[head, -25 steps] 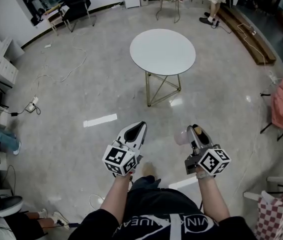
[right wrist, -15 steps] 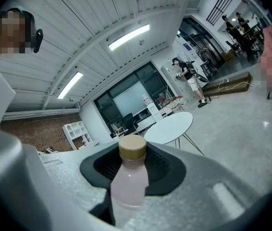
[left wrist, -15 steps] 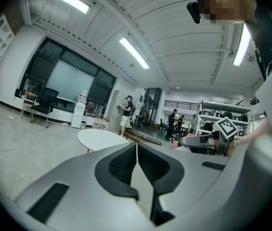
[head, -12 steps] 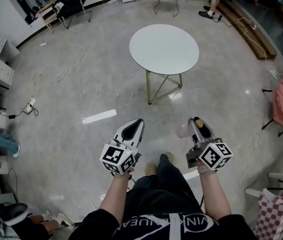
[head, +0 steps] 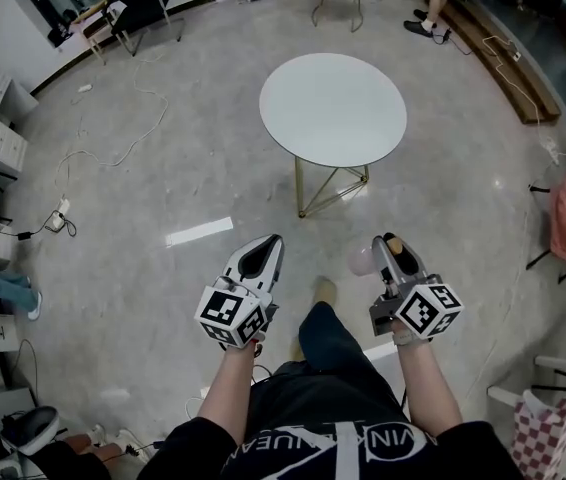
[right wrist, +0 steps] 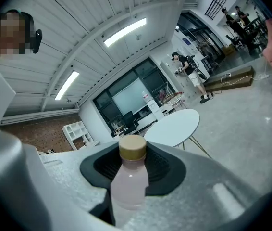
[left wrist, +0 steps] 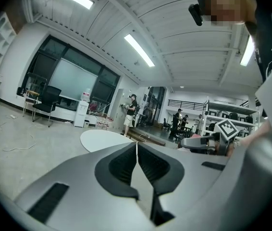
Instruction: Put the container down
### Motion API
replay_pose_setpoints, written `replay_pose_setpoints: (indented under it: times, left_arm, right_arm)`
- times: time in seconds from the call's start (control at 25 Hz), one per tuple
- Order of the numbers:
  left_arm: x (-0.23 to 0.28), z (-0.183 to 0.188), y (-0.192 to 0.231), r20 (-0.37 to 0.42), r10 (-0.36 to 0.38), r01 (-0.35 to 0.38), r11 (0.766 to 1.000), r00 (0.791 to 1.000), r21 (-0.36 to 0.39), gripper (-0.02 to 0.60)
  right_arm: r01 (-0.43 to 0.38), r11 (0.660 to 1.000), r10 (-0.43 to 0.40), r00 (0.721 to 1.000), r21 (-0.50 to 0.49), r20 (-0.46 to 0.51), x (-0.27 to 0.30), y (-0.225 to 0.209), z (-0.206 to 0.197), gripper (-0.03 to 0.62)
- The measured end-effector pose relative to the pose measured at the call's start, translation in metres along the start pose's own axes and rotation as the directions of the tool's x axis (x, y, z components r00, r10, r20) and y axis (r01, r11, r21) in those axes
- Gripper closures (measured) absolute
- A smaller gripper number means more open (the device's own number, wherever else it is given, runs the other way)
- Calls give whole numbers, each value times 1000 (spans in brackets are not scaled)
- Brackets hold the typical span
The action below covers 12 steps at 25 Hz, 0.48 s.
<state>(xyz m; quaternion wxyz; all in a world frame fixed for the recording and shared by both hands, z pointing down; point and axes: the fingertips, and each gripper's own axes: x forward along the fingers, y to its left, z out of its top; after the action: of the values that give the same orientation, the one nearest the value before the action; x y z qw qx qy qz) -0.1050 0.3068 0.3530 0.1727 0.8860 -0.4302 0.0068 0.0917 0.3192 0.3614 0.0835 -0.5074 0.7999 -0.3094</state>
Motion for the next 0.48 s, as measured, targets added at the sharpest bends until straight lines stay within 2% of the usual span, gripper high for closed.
replay_pose_setpoints:
  times: [0.48]
  left_arm:
    - [87,30,22,-9,-18,18,1000,1000,6,566]
  right_arm:
    - [-47,996,44,998,-69,-46,74,-25,40,462]
